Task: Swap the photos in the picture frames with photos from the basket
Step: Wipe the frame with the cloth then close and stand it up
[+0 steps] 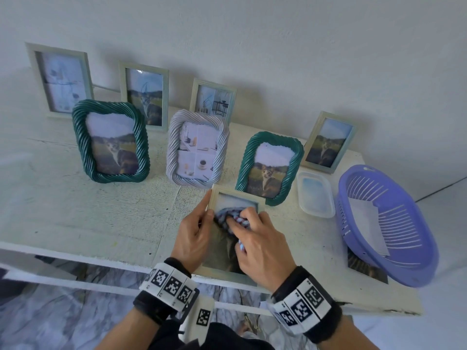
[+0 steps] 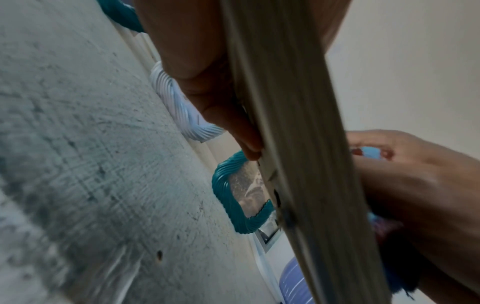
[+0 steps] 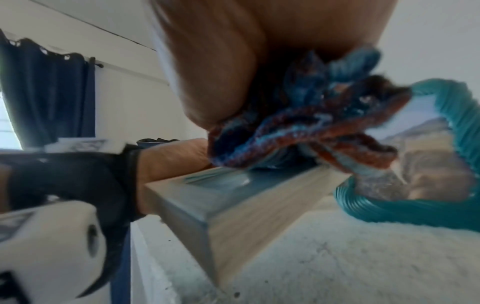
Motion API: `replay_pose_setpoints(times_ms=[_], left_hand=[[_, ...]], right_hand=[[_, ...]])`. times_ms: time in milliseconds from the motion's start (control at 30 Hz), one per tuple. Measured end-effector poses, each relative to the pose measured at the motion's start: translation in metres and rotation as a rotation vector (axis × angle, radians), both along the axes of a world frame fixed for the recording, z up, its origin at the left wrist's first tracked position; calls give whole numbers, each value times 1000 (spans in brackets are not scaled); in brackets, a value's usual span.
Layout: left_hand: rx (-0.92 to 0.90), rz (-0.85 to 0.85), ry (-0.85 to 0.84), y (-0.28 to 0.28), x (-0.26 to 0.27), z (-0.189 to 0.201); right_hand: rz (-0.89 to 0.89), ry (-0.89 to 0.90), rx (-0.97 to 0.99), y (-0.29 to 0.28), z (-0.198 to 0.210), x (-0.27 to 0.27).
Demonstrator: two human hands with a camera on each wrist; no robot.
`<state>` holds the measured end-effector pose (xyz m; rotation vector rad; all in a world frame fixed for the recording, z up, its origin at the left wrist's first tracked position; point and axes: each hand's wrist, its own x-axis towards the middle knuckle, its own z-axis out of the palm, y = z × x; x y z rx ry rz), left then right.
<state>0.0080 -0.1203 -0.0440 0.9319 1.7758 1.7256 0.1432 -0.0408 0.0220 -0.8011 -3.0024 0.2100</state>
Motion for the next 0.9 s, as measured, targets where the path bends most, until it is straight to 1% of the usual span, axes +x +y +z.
replay_pose_setpoints(times_ms=[67, 200, 267, 367, 433, 467, 533, 600, 667, 733, 800, 833, 900], left_hand=[[-16, 17, 5, -2, 2, -1], [-26, -5, 24, -1, 3, 1], [-17, -26, 46, -2, -2, 5], [-33, 31, 81, -3, -10, 2], [-53, 58, 82, -5, -9, -1], [-54, 48, 71, -6, -6, 0], [-67, 16, 55, -8, 1, 3], [-71, 5, 39, -7, 3, 3], [-78, 28, 53, -4, 1, 1], [-78, 44, 38, -2, -2, -1], [-74, 61, 24, -3, -2, -1], [-69, 65, 20, -4, 0, 1], [-65, 49, 25, -6, 5, 4]], right_hand=[[1, -2, -4, 5, 0, 4], [-116, 14, 53, 15, 2, -1], [-72, 40, 37, 5, 0, -2], [108, 35, -36, -12, -5, 10], [166, 34, -34, -8, -6, 19], [148, 35, -24, -1, -6, 20], [46, 34, 18, 14, -5, 18], [-19, 39, 63, 17, -4, 13], [37, 68, 52, 4, -7, 9], [173, 74, 18, -14, -10, 14], [246, 77, -6, -17, -8, 22], [234, 88, -7, -12, -7, 25], [135, 87, 18, 5, -5, 25]])
